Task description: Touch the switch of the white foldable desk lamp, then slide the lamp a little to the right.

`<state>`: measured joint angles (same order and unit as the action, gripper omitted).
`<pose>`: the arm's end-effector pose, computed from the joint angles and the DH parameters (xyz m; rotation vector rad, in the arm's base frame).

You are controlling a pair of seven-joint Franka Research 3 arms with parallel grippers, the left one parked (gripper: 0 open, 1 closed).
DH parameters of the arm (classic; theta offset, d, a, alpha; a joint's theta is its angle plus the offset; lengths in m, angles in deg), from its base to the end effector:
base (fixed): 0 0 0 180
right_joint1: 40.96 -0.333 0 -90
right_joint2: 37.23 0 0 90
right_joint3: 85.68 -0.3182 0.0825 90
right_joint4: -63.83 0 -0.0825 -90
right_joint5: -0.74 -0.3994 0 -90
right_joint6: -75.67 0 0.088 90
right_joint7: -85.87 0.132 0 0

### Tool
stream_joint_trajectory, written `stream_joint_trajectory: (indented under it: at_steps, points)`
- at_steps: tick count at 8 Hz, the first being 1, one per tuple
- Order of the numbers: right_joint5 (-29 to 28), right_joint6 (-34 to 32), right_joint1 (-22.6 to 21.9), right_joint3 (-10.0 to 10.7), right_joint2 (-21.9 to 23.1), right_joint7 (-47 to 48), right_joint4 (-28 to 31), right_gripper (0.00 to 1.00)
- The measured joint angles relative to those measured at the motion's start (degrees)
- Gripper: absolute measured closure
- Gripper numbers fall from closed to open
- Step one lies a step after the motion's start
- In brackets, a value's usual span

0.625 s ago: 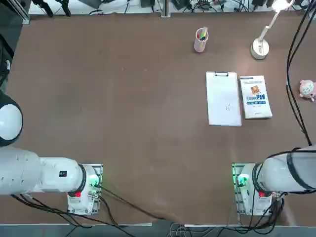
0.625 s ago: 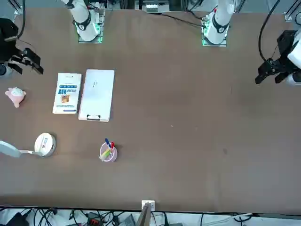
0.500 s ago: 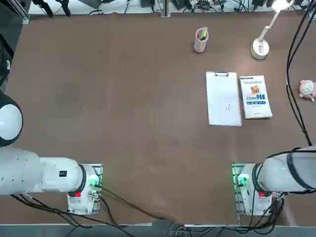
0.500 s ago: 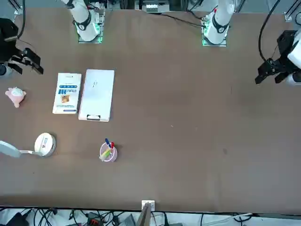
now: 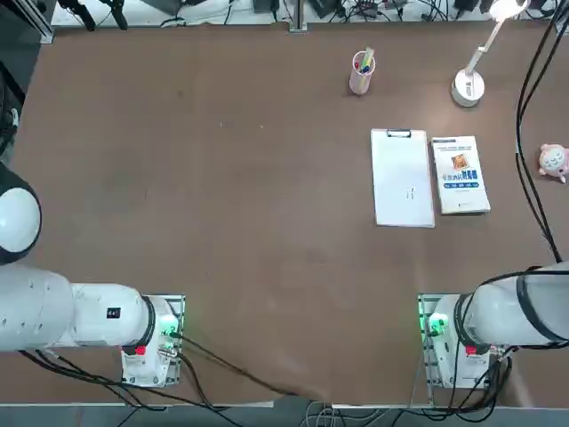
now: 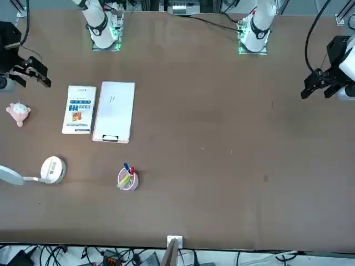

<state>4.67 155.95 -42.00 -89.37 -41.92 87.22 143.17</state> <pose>0.5750 0.0359 0.6299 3.0731 0.0762 -0.0952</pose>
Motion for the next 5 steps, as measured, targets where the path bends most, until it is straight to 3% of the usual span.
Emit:
stream_joint_trajectory:
  at_steps: [5]
  points:
    - [1.19, 0.02, 0.0, 0.0, -1.31, 0.0, 0.05, 0.0]
